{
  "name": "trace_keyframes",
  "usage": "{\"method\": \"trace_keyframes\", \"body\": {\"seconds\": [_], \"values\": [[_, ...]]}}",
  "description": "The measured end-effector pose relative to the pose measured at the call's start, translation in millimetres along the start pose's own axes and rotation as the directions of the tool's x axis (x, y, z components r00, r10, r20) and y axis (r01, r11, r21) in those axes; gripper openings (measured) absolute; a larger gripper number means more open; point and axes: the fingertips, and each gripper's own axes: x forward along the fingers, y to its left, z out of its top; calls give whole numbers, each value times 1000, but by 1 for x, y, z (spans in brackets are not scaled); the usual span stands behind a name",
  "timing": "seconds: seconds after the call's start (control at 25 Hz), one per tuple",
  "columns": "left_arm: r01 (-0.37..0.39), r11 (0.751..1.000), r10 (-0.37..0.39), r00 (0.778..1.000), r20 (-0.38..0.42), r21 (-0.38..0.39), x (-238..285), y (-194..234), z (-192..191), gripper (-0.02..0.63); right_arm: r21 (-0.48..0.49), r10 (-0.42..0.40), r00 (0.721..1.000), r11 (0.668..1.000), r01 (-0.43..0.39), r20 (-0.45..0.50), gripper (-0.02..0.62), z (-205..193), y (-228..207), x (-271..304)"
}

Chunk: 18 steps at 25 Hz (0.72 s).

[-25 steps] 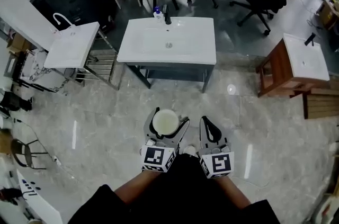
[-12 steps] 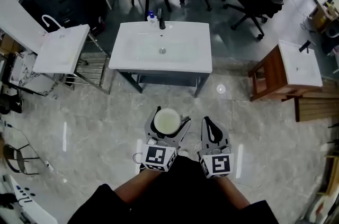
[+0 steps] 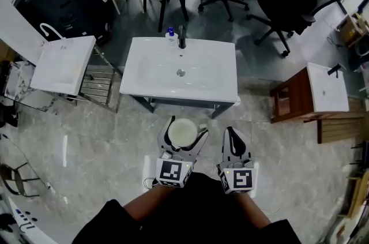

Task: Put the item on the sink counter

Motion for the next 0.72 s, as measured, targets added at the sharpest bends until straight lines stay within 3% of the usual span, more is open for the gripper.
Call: {"method": "trace_keyframes", "body": {"seconds": [0.16,0.52,0.72], "values": [[11,1000,-11,1000,7,-19,26,43,11,453,-8,-10,1000,1000,10,-15,32,6,5,48],[117,992,-115,992,52,-42,62,114,26,453,-12,-31,999,999,31,-20,31,24,25,137],[98,992,-95,995,41,-77,69,152,18,453,-16,-8,999,1000,8,-43,32,26,38,171]]}}
